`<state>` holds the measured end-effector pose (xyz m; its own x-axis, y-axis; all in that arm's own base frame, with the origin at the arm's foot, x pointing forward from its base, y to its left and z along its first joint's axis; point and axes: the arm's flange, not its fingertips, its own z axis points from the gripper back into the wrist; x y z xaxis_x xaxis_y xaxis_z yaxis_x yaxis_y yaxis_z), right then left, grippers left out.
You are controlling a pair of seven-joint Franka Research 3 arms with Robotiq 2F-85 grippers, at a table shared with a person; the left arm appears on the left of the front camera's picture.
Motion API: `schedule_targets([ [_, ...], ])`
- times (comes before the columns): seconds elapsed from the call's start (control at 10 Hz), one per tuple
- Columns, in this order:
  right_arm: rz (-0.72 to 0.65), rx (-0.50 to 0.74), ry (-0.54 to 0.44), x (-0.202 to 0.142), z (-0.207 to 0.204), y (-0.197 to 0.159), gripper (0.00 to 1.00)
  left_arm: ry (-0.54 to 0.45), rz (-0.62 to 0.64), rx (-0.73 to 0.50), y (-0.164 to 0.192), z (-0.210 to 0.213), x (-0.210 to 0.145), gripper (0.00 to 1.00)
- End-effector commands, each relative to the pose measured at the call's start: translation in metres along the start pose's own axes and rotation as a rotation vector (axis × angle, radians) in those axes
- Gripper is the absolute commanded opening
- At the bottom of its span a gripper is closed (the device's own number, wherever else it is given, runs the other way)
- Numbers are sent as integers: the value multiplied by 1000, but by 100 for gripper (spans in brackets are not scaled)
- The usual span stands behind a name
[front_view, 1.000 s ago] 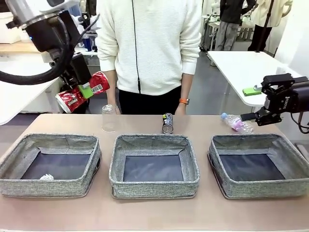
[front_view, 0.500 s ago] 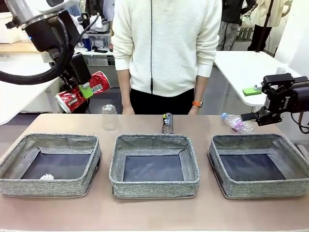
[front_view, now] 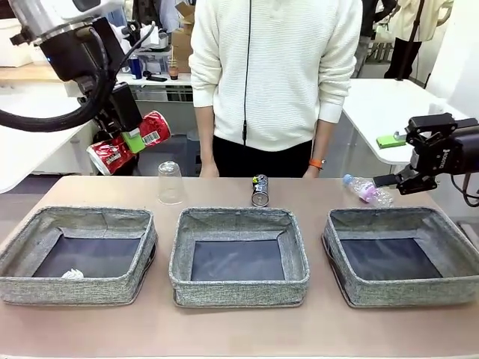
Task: Sort the waste into the appropriate baskets.
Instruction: Pick up the waste item pointed out by the person.
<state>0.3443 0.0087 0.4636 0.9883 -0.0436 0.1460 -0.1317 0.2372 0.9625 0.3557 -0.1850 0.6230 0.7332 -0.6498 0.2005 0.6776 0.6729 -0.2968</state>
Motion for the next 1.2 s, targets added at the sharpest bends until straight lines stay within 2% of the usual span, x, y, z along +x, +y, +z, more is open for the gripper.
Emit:
schedule_targets([
  [0.0,-20,3,3,0,2,4,100,-15,81,-5,-25,10,6,42],
  [0.1,-20,3,3,0,2,4,100,-15,126,-29,-43,14,11,42],
  [0.4,-20,3,3,0,2,4,100,2,467,-61,-108,30,38,42],
  [0.6,-20,3,3,0,2,4,100,-52,657,-51,-151,44,65,42],
  [0.9,-20,3,3,0,2,4,100,-18,778,21,-187,60,107,42],
  [1.1,-20,3,3,0,2,4,100,38,790,21,-200,80,134,42],
])
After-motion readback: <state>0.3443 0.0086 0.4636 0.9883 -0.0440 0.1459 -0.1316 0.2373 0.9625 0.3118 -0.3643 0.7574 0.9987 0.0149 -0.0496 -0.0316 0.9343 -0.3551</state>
